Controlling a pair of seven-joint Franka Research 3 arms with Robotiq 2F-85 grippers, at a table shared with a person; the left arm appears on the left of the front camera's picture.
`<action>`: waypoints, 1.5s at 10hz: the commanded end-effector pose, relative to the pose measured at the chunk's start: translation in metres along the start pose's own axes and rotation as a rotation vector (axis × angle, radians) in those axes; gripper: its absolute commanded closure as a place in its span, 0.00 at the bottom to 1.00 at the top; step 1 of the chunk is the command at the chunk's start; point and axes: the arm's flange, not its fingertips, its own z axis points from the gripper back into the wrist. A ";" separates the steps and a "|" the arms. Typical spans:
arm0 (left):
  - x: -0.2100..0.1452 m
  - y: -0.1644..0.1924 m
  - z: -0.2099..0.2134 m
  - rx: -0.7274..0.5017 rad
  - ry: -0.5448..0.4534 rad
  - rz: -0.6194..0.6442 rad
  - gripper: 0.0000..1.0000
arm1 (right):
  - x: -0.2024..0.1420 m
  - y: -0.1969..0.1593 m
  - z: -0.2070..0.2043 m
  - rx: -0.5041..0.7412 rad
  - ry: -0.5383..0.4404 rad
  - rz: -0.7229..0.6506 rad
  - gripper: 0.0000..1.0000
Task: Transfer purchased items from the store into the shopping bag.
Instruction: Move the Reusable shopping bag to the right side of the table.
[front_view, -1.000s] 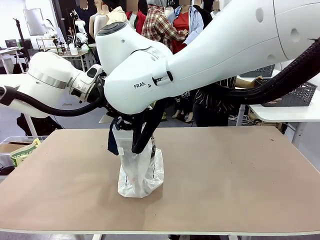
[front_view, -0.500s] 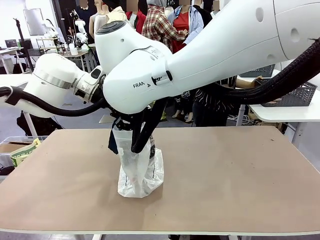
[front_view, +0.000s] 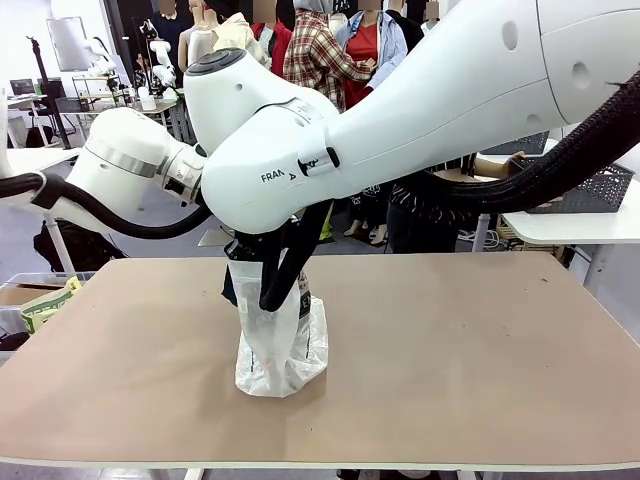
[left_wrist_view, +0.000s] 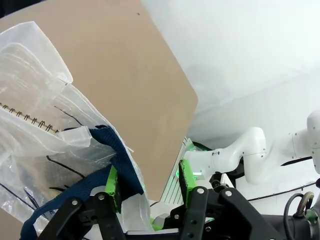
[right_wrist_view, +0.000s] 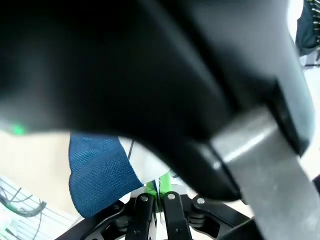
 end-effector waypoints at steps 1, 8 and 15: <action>0.011 -0.004 -0.007 0.011 0.015 0.024 0.47 | 0.005 0.009 -0.006 0.007 -0.028 0.019 1.00; 0.006 -0.005 0.000 0.008 -0.005 0.032 1.00 | 0.003 0.003 -0.007 -0.004 -0.018 -0.003 1.00; 0.004 -0.005 0.004 0.005 -0.016 0.037 1.00 | 0.001 -0.001 -0.008 0.002 -0.017 -0.025 1.00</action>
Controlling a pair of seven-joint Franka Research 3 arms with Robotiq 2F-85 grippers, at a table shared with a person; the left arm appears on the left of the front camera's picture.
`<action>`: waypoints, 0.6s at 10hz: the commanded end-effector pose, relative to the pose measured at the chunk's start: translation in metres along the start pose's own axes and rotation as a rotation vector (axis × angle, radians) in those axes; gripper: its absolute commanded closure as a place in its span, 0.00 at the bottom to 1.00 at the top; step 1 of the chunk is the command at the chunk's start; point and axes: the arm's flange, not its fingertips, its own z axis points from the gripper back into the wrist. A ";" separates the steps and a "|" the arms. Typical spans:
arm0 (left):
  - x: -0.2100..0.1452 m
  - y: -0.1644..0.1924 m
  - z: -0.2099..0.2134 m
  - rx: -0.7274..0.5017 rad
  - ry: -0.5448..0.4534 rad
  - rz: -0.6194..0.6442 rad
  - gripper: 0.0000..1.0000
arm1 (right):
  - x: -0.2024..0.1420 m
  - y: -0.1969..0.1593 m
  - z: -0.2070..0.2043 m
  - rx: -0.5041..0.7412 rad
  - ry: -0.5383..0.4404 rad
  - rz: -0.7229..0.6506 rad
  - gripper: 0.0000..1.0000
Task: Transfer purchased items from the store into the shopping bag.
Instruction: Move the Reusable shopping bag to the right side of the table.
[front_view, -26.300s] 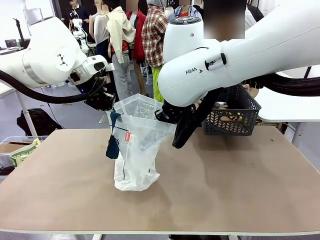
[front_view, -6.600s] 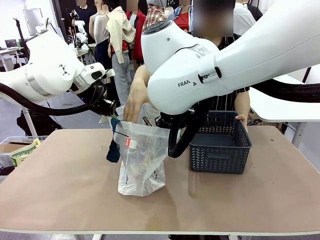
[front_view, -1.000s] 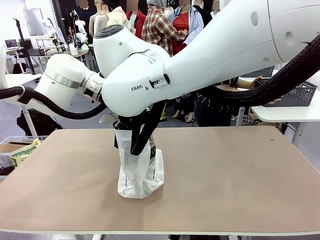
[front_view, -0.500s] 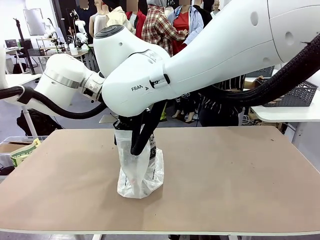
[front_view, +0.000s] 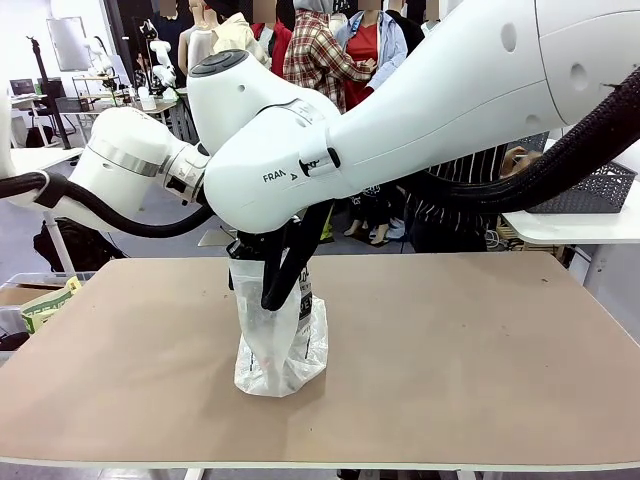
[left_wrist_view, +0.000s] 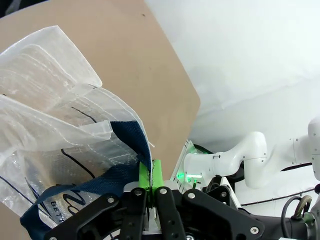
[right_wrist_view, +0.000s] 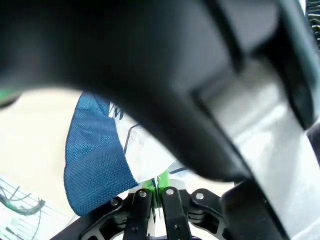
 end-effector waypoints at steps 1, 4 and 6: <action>0.002 -0.007 0.001 -0.012 -0.011 0.016 1.00 | -0.001 0.001 -0.005 0.006 -0.017 -0.019 1.00; 0.002 -0.007 0.001 -0.014 -0.012 0.017 1.00 | -0.004 -0.002 -0.001 0.009 -0.021 -0.026 0.41; 0.001 -0.006 0.003 -0.016 -0.015 0.021 1.00 | -0.005 -0.003 -0.001 0.009 -0.021 -0.031 0.02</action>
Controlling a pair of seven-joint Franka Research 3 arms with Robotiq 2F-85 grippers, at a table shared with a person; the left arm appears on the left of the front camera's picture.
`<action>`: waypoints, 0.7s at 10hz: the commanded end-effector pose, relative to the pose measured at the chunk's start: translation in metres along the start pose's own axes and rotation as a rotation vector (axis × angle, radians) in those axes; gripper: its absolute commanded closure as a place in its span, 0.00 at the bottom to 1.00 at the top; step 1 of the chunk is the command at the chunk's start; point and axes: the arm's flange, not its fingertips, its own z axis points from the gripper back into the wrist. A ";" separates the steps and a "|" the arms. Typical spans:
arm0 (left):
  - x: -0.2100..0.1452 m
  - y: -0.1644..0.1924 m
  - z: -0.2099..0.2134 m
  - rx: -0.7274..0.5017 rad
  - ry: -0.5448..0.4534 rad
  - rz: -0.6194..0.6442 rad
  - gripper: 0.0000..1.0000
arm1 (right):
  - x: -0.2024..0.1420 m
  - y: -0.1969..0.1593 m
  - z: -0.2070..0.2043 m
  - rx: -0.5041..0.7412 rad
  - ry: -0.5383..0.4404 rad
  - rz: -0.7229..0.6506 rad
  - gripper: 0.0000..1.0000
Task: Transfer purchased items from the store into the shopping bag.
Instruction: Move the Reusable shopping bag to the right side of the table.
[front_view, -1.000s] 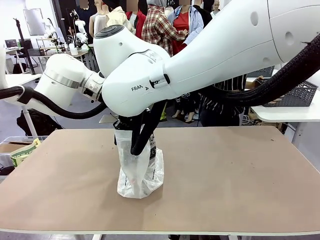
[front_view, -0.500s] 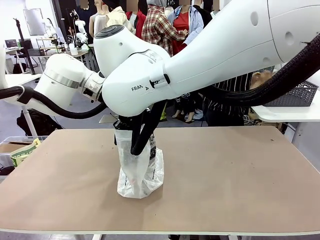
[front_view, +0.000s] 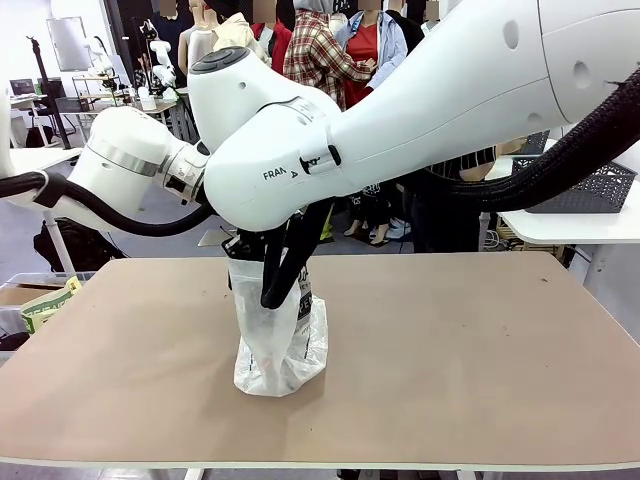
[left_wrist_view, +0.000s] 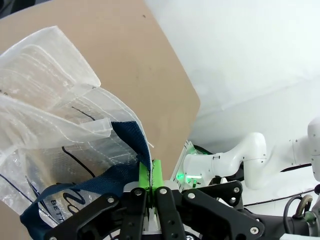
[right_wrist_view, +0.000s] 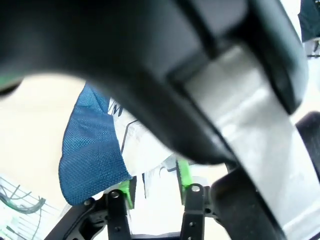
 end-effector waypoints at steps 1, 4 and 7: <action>0.001 -0.005 0.001 -0.019 -0.014 0.024 1.00 | -0.006 -0.002 -0.004 0.005 -0.017 -0.023 0.00; 0.000 -0.005 0.002 -0.023 -0.014 0.019 1.00 | -0.009 -0.003 -0.003 0.003 -0.013 -0.031 0.00; -0.001 -0.003 0.004 -0.020 -0.020 0.023 1.00 | -0.012 -0.006 0.002 0.003 -0.019 -0.047 0.00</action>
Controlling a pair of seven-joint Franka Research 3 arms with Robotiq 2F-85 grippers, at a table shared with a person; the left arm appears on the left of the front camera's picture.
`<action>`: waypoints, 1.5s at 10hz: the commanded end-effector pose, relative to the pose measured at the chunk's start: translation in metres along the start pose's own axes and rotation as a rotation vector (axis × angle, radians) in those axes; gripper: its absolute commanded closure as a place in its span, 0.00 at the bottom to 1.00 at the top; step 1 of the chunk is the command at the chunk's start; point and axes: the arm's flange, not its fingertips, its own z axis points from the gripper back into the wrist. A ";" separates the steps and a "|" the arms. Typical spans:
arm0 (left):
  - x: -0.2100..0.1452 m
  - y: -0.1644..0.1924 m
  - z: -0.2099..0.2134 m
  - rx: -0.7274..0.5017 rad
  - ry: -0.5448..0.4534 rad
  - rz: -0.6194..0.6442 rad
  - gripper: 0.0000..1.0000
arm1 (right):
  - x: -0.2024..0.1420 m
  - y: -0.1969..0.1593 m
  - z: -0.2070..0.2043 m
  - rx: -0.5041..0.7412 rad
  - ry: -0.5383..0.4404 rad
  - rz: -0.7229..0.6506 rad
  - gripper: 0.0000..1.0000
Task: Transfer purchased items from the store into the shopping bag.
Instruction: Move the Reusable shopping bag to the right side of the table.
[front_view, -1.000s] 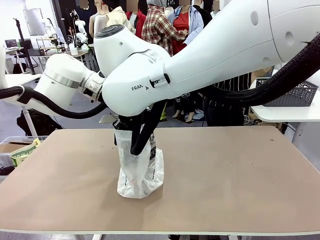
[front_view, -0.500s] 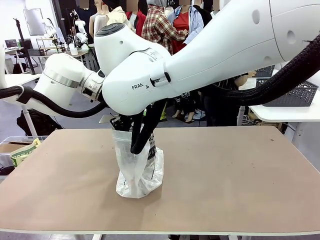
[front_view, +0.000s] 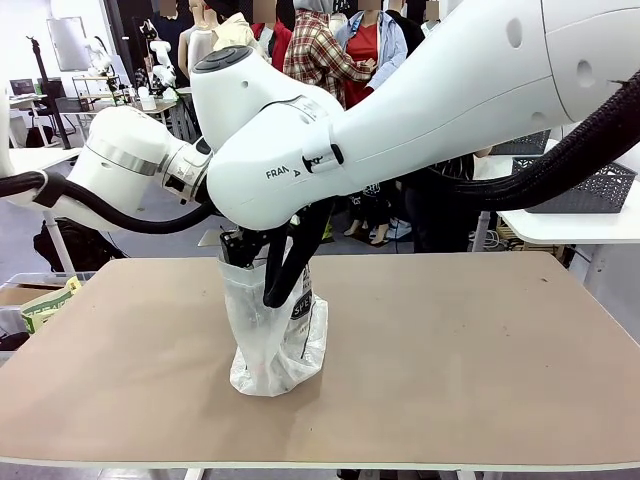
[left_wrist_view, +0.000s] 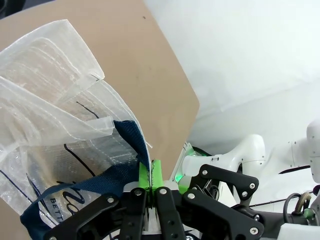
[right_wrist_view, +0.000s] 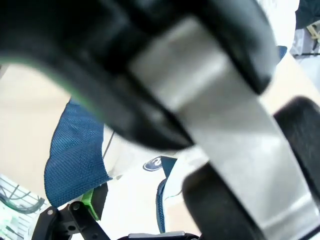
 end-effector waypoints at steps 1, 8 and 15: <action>-0.001 -0.002 0.003 -0.017 -0.015 0.021 1.00 | -0.013 -0.002 0.002 0.009 -0.020 -0.034 0.00; -0.002 0.000 0.010 -0.008 -0.038 0.026 1.00 | -0.039 -0.027 0.021 0.052 -0.063 -0.094 0.00; -0.006 0.001 0.018 0.010 -0.058 0.019 1.00 | -0.078 -0.076 0.039 0.071 -0.085 -0.209 0.00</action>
